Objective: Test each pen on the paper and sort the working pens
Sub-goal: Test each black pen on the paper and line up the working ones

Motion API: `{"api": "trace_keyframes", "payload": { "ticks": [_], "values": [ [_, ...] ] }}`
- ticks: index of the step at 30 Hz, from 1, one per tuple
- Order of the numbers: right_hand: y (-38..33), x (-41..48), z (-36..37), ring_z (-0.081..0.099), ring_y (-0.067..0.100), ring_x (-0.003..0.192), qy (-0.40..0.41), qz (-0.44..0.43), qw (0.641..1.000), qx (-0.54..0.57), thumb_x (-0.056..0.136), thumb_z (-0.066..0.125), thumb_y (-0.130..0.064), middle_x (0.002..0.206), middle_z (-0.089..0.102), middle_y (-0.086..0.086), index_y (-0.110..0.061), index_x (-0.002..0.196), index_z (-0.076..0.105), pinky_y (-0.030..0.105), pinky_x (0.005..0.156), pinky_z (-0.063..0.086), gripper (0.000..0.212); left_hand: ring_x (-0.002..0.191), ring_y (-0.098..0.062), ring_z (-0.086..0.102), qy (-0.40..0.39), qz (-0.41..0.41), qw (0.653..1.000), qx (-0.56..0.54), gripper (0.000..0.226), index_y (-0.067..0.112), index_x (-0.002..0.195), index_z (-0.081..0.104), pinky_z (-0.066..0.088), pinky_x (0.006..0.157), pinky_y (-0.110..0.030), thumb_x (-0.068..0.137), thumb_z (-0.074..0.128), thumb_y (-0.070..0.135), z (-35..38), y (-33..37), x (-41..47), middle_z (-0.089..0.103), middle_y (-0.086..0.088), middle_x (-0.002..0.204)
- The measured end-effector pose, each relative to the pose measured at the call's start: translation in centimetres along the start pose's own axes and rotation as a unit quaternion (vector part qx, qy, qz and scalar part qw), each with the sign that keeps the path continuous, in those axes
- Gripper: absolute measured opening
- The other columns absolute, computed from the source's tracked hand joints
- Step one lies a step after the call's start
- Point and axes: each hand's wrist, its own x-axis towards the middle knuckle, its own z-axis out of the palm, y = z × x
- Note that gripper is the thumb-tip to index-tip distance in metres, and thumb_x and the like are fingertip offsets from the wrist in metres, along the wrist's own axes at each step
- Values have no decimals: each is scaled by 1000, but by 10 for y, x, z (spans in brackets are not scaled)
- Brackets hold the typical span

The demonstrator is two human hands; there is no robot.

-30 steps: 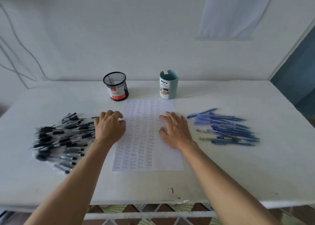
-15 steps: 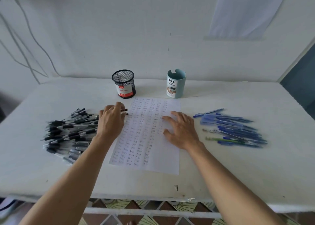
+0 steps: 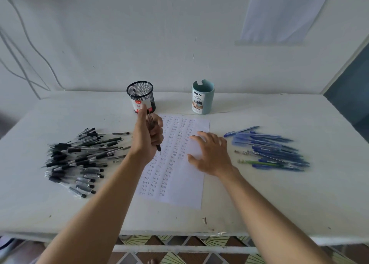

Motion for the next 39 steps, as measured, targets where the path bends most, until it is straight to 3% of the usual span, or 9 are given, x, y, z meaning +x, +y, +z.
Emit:
{"api": "trace_keyframes", "payload": {
  "ticks": [3,10,13,17,21,25,28,34,39],
  "values": [
    [2,2,-2,20,18,145,4,10,999,51,70,19,-66,157,30,-5,-30,146,39,43,117,12,87,45,-12,5,23,-41,995,-85,54,16,51,43,3,47,-27,99,37,40,6,-3,4,19,5,43],
    [17,-2,-10,2,18,153,-35,-13,997,64,94,40,-38,166,13,1,-22,155,28,38,122,3,64,43,-7,18,57,-59,990,-114,36,17,91,63,13,43,-23,99,49,49,1,-22,16,49,5,64],
    [18,-2,-6,-6,16,153,-68,-29,997,1,94,28,-54,167,2,-3,-26,158,16,38,123,-5,70,45,-7,34,96,-52,991,-72,18,12,115,67,26,43,-18,99,57,11,4,-35,14,69,-2,97],
    [16,3,-1,-12,16,153,-86,-20,996,-35,101,24,-57,167,-5,-2,-29,159,7,40,122,-10,67,84,-20,64,70,-35,993,-84,35,11,123,65,51,75,-27,106,38,25,-2,-50,11,67,-6,109],
    [15,4,3,-14,18,152,-86,-21,995,-52,101,20,-58,167,-9,0,-28,159,3,44,123,-11,68,78,-24,65,33,-11,995,95,60,3,108,70,50,73,-32,109,27,44,-7,-59,6,66,-11,90],
    [15,4,3,-14,18,152,-83,-17,995,-46,101,22,-58,167,-9,-1,-27,159,4,42,123,-11,68,84,-25,74,16,18,975,219,28,-4,97,70,61,79,-30,96,66,23,-2,-57,1,74,-17,93],
    [15,4,4,-11,18,153,-72,-15,996,-42,98,19,-61,167,-5,-1,-28,159,7,42,123,-9,71,69,-13,71,25,47,943,327,27,-1,89,64,56,63,-21,78,85,13,-4,-57,-1,72,-6,79],
    [15,4,5,-8,18,153,-57,-14,997,-42,94,17,-62,167,-1,-2,-29,159,10,42,123,-8,73,56,-19,67,60,76,932,349,13,3,78,61,53,49,-31,82,72,-2,-3,-56,-7,68,-10,69],
    [14,3,3,-9,17,153,-60,-13,997,-45,100,26,-58,167,-3,-2,-29,159,8,42,123,-7,68,50,-18,41,117,45,911,392,25,0,61,33,33,47,-32,71,55,-8,-5,-59,-5,39,-9,55]
  ]
}}
